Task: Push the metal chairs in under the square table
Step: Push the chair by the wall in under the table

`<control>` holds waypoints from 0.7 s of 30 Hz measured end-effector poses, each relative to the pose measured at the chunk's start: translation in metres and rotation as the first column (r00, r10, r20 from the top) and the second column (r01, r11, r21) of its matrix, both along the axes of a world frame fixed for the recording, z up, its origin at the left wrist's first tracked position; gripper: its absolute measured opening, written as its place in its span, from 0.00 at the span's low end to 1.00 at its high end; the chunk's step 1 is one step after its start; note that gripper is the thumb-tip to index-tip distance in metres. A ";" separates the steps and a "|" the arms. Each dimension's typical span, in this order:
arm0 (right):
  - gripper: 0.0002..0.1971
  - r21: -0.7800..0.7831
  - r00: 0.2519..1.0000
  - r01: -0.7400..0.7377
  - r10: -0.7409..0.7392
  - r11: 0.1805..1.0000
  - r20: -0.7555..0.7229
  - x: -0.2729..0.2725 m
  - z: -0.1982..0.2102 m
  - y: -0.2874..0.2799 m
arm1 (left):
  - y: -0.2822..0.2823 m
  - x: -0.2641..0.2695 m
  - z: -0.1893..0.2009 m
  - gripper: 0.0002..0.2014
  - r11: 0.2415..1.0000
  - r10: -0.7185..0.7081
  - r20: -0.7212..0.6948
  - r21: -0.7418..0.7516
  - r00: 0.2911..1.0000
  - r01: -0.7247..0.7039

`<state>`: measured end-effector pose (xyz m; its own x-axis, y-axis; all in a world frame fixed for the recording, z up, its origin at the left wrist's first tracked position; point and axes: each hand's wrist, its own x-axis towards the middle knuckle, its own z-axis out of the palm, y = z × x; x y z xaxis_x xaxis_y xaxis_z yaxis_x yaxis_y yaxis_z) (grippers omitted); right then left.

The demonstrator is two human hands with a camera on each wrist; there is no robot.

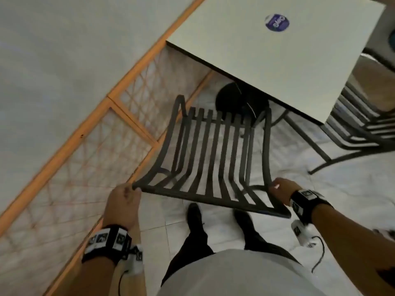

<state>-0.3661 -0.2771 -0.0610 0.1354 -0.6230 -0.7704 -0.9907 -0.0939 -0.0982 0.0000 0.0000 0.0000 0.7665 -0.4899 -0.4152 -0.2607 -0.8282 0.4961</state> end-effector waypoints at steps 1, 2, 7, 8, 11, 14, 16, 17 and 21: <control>0.15 -0.016 0.999 0.046 -0.046 0.999 -0.023 0.001 -0.003 0.004 | -0.009 0.014 -0.009 0.21 0.999 0.053 -0.020 -0.009 0.998 -0.053; 0.17 -0.034 0.993 0.108 -0.109 0.994 -0.046 -0.001 -0.007 0.007 | -0.017 0.025 -0.016 0.27 0.995 0.091 -0.074 0.037 0.993 -0.089; 0.17 0.076 0.894 0.447 -0.443 0.891 -0.066 -0.009 -0.027 0.036 | -0.040 0.058 -0.078 0.30 0.925 0.375 -0.498 0.256 0.782 -0.280; 0.16 0.091 0.873 0.487 -0.483 0.869 -0.062 -0.012 -0.030 0.037 | -0.042 0.060 -0.086 0.28 0.914 0.403 -0.529 0.274 0.747 -0.299; 0.14 0.150 0.837 0.547 -0.540 0.824 -0.087 -0.013 -0.030 0.034 | -0.051 0.068 -0.094 0.22 0.923 0.363 -0.480 0.301 0.799 -0.238; 0.12 0.211 0.825 0.564 -0.558 0.799 -0.094 -0.009 -0.028 0.038 | -0.063 0.077 -0.094 0.19 0.937 0.326 -0.452 0.274 0.831 -0.218; 0.14 0.223 0.817 0.573 -0.570 0.789 -0.084 -0.005 -0.031 0.039 | -0.076 0.086 -0.094 0.20 0.940 0.318 -0.414 0.253 0.853 -0.228; 0.15 0.220 0.817 0.571 -0.573 0.791 -0.064 -0.003 -0.033 0.038 | -0.083 0.090 -0.094 0.20 0.944 0.303 -0.398 0.248 0.866 -0.217; 0.15 0.184 0.796 0.600 -0.604 0.779 -0.042 0.006 -0.036 0.019 | -0.116 0.097 -0.087 0.20 0.963 0.230 -0.363 0.221 0.903 -0.156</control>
